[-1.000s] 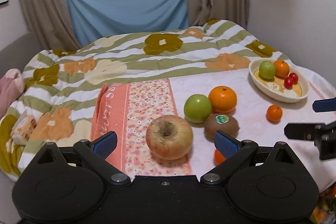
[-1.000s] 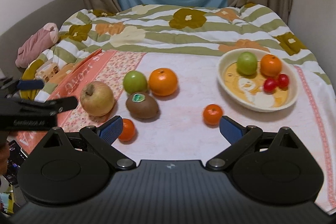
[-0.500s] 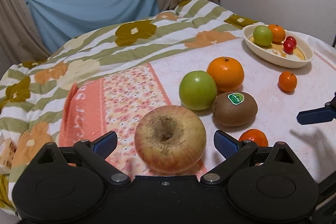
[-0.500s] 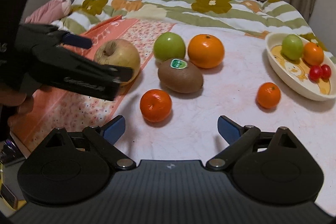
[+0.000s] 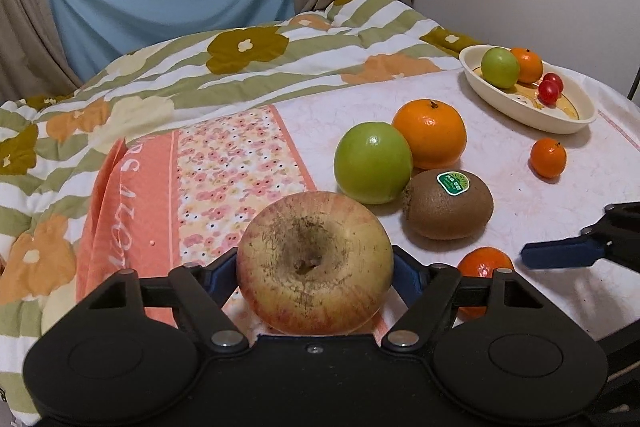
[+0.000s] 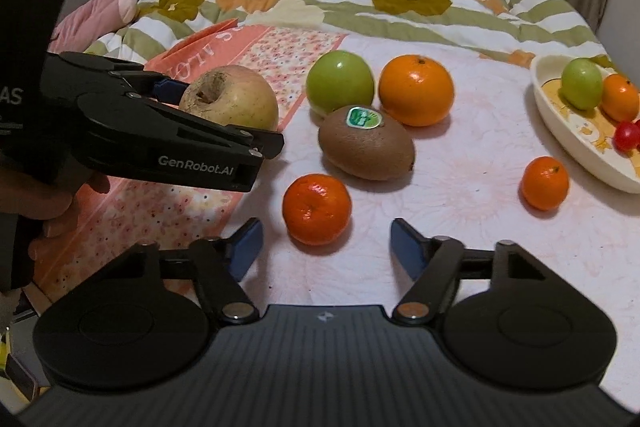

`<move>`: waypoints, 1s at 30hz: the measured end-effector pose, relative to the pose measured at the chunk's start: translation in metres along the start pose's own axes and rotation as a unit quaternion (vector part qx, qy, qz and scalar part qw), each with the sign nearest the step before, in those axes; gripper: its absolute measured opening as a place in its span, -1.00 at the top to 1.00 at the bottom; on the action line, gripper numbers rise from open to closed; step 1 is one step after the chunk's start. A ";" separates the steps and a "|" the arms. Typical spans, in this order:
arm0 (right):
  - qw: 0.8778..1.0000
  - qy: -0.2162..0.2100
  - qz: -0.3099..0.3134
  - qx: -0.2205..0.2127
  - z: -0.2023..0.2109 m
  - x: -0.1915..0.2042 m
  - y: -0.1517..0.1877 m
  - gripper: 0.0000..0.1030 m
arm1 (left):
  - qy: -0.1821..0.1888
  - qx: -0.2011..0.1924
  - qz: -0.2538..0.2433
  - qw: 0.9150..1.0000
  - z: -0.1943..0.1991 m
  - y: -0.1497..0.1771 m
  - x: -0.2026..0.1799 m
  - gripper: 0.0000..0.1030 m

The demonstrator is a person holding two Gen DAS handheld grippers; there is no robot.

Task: Organize fruits
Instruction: 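Grasp the large red apple with the left gripper while the right gripper grasps a tangerine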

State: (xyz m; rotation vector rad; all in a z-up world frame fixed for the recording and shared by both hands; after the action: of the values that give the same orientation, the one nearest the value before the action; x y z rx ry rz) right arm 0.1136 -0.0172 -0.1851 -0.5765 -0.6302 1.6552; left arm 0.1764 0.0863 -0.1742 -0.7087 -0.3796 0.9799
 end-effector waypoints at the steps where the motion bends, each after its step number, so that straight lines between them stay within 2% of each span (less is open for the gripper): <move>1: 1.000 0.000 0.001 0.000 -0.001 0.001 0.000 -0.53 | -0.002 0.001 0.001 1.000 0.001 0.001 0.000 -0.55; 7: 1.000 -0.004 0.002 -0.003 -0.005 0.003 -0.003 -0.46 | -0.010 0.003 0.002 1.000 0.005 0.006 0.001 -0.55; 15: 1.000 -0.011 0.021 -0.006 -0.009 0.009 -0.006 -0.30 | -0.016 0.007 0.023 1.000 0.012 0.011 0.007 -0.55; 20: 1.000 -0.011 0.020 -0.012 -0.008 0.008 -0.009 -0.28 | -0.024 0.011 0.038 0.999 0.018 0.017 0.010 -0.55; 23: 1.000 -0.011 0.025 -0.010 -0.009 0.008 -0.011 -0.04 | -0.030 0.013 0.039 0.999 0.022 0.021 0.008 -0.55; 30: 0.999 -0.009 0.027 -0.020 0.000 0.001 -0.016 -0.04 | -0.035 0.016 0.059 0.998 0.030 0.022 0.007 -0.55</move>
State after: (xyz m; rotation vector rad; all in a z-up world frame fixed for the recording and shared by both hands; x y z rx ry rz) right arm 0.1249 -0.0140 -0.1748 -0.6131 -0.6667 1.7033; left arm 0.1485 0.1109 -0.1684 -0.6759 -0.3858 1.1214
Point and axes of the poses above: each gripper's, at about its wrist camera, not at the fingertips, and z roughly against the way its jaws point, x to its left, y to its underside, the point moved 6 cm from there along -z, roughly the way its jaws point, and after that the axes turned 9 degrees about y, right-handed, at the moved point
